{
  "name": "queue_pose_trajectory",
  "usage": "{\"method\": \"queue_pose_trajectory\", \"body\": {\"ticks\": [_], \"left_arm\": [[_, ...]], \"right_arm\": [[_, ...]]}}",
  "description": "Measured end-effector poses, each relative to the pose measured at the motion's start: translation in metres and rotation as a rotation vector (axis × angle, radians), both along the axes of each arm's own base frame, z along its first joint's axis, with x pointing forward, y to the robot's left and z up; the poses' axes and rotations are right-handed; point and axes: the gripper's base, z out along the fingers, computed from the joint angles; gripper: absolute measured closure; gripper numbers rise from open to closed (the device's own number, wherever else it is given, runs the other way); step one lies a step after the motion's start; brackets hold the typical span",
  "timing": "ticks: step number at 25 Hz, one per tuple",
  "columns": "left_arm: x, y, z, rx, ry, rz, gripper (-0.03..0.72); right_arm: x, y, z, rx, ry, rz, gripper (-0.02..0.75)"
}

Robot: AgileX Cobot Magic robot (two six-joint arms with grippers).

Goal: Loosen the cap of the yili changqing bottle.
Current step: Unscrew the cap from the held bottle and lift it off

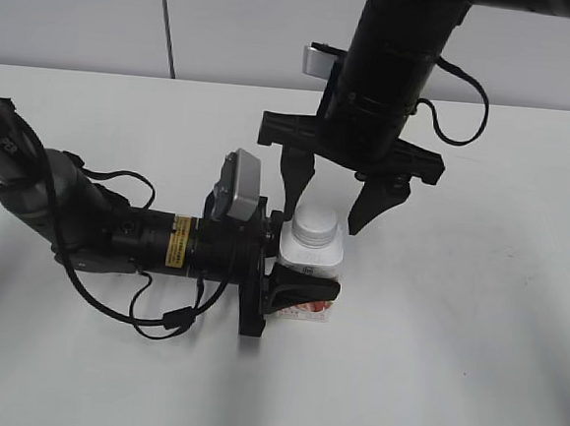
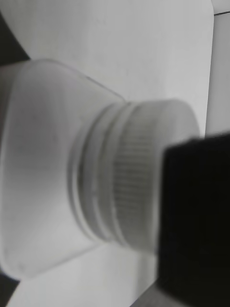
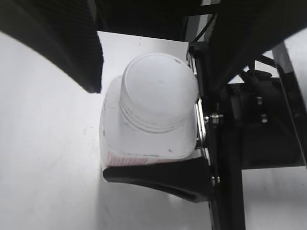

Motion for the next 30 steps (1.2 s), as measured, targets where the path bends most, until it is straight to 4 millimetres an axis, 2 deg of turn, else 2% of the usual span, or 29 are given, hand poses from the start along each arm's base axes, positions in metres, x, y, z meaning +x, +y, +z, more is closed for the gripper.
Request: {"method": "queue_pose_trajectory", "body": {"ticks": [17,20,25,30], "left_arm": [[0.0,0.0,0.0,0.0,0.0,0.0,0.309],[0.0,0.0,0.0,0.0,0.0,0.0,0.309],[0.0,0.0,0.0,0.0,0.0,0.0,0.309],[0.0,0.0,0.0,0.0,0.0,0.001,0.309]], "right_arm": [[0.002,0.002,-0.012,-0.01,0.03,0.0,0.206],[0.002,0.002,-0.012,-0.01,0.03,0.001,0.232],[0.002,0.003,-0.012,-0.005,0.033,0.0,0.325],[0.002,0.003,-0.012,-0.004,0.032,0.001,0.337]]}}
